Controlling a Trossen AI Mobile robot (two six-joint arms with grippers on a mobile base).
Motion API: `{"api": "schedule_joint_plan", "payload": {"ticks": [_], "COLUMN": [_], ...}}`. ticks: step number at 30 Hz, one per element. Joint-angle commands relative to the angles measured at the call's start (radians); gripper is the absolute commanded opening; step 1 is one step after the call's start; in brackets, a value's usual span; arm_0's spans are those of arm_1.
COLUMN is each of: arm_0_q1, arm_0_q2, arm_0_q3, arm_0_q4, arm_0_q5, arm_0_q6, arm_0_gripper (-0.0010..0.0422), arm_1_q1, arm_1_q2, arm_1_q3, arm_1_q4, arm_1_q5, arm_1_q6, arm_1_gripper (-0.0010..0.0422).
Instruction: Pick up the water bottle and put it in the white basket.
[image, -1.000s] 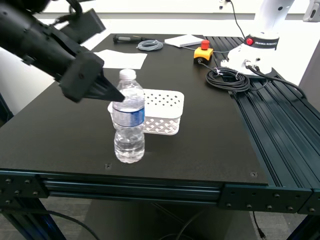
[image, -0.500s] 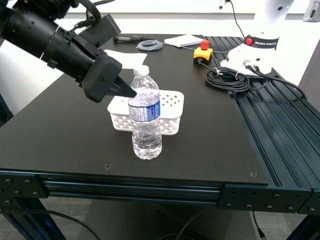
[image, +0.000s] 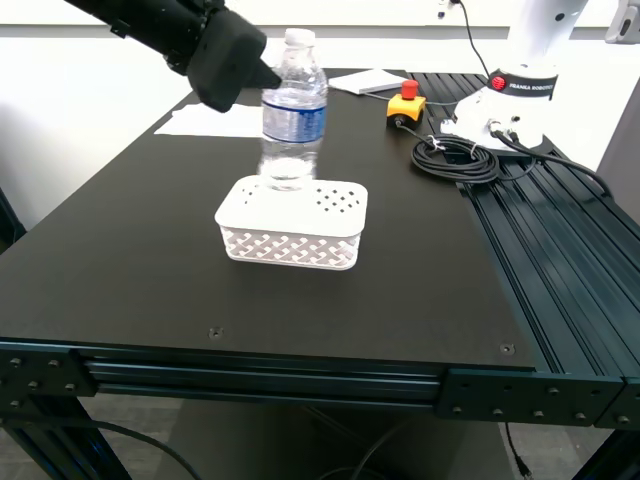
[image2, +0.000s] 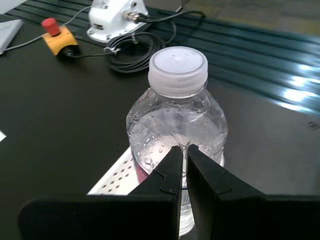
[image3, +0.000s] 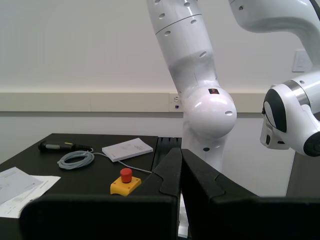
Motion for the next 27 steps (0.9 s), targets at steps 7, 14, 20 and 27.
{"api": "schedule_joint_plan", "payload": {"ticks": [7,14,20,27], "arm_0_q1": [0.000,0.000,0.000,0.000], "arm_0_q2": [0.000,0.000,0.000,0.000], "arm_0_q3": [0.001,0.001,0.001,0.001], "arm_0_q4": [0.003,0.003,0.003,0.003], "arm_0_q5": [0.000,0.000,0.000,0.000], "arm_0_q6": [0.000,0.000,0.000,0.000], "arm_0_gripper": [0.0001,0.0001,0.0001,0.0001], "arm_1_q1": [0.030,0.033,0.035,0.037], "arm_1_q2": [0.195,0.302,0.309,0.316], "arm_1_q3": [0.133,0.278,0.276,0.266], "arm_1_q4": [0.014,0.005,-0.085,-0.138], "arm_1_q5": [-0.010,0.032,0.035,0.020], "arm_1_q6": [0.035,0.037,0.044,0.071], "arm_1_gripper": [-0.0001,-0.0001,0.0000,0.0000]}}
